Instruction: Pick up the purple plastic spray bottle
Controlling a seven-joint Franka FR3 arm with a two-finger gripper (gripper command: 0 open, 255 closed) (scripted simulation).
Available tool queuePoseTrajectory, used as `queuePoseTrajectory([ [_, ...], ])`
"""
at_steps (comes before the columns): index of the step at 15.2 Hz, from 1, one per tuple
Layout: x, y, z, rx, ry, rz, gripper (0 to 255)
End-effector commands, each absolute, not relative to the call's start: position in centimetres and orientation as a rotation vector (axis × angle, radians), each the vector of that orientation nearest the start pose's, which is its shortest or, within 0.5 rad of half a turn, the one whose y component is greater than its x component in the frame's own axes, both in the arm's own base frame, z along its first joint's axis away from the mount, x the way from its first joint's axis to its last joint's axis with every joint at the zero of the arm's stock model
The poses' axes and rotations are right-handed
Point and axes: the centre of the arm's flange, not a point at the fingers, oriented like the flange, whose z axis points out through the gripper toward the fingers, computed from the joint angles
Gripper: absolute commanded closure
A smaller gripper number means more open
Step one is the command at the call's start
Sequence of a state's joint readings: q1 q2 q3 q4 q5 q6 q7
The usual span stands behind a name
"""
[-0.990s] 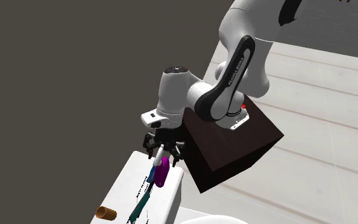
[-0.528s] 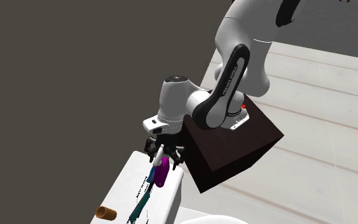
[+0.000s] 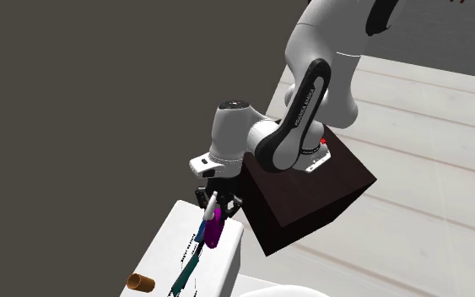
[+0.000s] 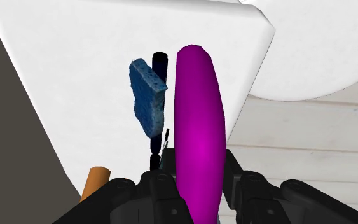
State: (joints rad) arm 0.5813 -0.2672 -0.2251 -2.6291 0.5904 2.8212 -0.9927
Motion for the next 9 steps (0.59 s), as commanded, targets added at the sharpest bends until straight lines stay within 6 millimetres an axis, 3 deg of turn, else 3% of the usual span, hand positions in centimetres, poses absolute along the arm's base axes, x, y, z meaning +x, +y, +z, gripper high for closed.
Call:
queuePoseTrajectory([
  [1, 42.7, 13.0, 37.7, -2.599, -1.13, -0.742, 255],
  [9, 42.7, 13.1, 41.3, -2.599, -1.13, -0.742, 255],
])
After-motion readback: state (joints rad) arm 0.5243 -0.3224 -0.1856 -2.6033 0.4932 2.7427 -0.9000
